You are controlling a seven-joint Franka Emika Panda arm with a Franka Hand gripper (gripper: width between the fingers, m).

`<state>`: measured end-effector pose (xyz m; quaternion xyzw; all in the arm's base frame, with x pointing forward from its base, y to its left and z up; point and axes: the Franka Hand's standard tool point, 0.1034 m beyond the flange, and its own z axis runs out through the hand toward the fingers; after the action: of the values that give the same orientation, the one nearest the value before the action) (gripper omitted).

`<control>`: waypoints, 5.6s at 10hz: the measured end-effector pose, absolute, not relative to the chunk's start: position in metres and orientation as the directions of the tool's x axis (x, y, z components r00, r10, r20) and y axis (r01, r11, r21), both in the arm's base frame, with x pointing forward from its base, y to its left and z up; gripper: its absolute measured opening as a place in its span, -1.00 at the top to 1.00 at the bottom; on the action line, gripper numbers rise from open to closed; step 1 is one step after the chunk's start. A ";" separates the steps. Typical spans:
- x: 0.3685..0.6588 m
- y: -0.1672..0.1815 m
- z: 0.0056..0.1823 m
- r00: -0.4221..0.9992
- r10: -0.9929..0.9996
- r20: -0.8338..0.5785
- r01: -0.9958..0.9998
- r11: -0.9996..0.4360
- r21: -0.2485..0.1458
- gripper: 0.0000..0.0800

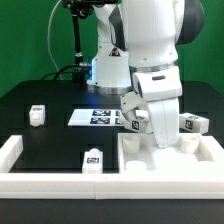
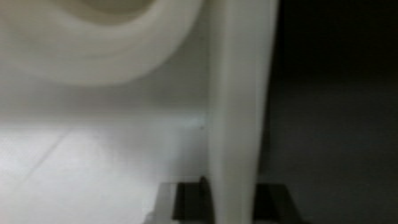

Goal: Assemble one leg

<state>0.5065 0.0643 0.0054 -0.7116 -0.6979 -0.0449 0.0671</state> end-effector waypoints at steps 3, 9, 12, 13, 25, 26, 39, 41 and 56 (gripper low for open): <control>0.506 0.063 0.007 0.060 0.986 0.155 0.998 -0.056 -0.029 -0.17; 0.488 0.109 0.057 0.452 0.884 0.120 0.891 -0.454 -0.014 -0.62; 0.487 0.118 0.055 0.443 0.887 0.132 0.895 -0.447 -0.006 -0.62; 0.487 0.118 0.055 0.443 0.887 0.132 0.895 -0.447 -0.006 -0.62; 0.416 0.183 0.044 0.621 0.620 -0.480 0.651 -0.749 -0.125 -0.62; 0.417 0.181 0.040 0.596 0.601 -0.532 0.639 -0.757 -0.140 -0.62; 0.432 0.152 0.021 0.603 0.446 -0.662 0.531 -0.843 -0.084 -0.62; 0.432 0.152 0.021 0.602 0.446 -0.662 0.532 -0.843 -0.084 -0.62; 0.427 0.161 0.011 0.550 0.274 -0.789 0.411 -0.911 -0.030 -0.06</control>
Offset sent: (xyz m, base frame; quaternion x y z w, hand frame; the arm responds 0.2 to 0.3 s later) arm -0.0337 -0.0273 0.0357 -0.0511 -0.0402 0.1391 0.9881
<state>0.4273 0.1607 0.0106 -0.8767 -0.1952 0.4325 -0.0792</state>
